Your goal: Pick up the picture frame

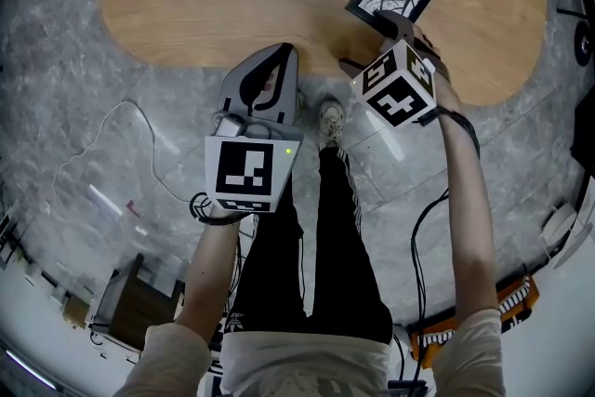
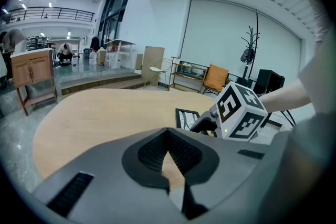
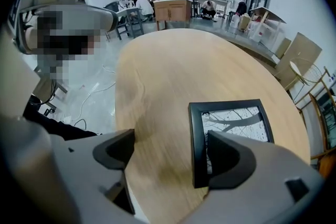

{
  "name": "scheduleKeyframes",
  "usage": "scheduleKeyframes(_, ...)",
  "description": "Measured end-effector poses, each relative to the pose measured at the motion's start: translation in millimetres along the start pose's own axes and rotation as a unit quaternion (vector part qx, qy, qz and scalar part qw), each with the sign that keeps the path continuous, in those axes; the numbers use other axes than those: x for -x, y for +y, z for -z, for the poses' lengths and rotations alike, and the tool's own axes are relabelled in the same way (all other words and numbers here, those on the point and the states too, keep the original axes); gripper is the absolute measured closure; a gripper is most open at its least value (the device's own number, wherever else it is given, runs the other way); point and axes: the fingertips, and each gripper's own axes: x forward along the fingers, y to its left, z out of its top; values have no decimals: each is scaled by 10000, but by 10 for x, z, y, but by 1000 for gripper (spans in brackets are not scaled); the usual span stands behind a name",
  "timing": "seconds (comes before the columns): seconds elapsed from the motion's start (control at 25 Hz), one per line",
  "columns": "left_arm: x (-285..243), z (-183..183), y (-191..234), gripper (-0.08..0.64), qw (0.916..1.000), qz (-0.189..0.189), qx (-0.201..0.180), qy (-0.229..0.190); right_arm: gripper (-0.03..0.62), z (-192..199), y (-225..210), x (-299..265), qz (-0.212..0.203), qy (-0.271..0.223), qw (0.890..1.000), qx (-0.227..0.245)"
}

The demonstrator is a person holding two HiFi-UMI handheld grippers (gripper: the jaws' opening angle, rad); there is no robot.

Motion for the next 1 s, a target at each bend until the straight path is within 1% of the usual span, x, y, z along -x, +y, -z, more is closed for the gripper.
scheduleKeyframes(0.12, 0, -32, 4, 551, 10000, -5, 74, -5, 150, -11, 10, 23, 25, -15, 10000, 1)
scheduleKeyframes(0.24, 29, 10, 9, 551, 10000, -39, 89, 15, 150, 22, 93, 36, 18, 5, 10000, 70)
scheduleKeyframes(0.4, -34, -129, 81, 551, 9999, -93, 128, 40, 150, -20, 78, 114, -26, 33, 9998, 173)
scheduleKeyframes(0.48, -37, -151, 89, 551, 9998, -109, 138, 40, 149, 29, 152, 129, -26, 127, 9992, 387)
scheduleKeyframes(0.6, 118, 59, -12, 551, 9999, -119, 111, 37, 149, 289, 549, 88, 169, 320, 9940, 1030)
scheduleKeyframes(0.64, 184, 160, -62, 551, 9999, -121, 102, 35, 149, 391, 704, 68, 236, 343, 9924, 1155)
scheduleKeyframes(0.72, 261, 299, -132, 551, 9999, -124, 85, 28, 150, 534, 907, 44, 333, 333, 9916, 1206)
scheduleKeyframes(0.76, 267, 316, -142, 551, 9999, -125, 76, 27, 150, 562, 937, 44, 380, 322, 9917, 1188)
scheduleKeyframes(1.0, 204, 165, -11, 551, 9998, -144, 127, 77, 150, 438, 783, 90, 731, 358, 9889, 1246)
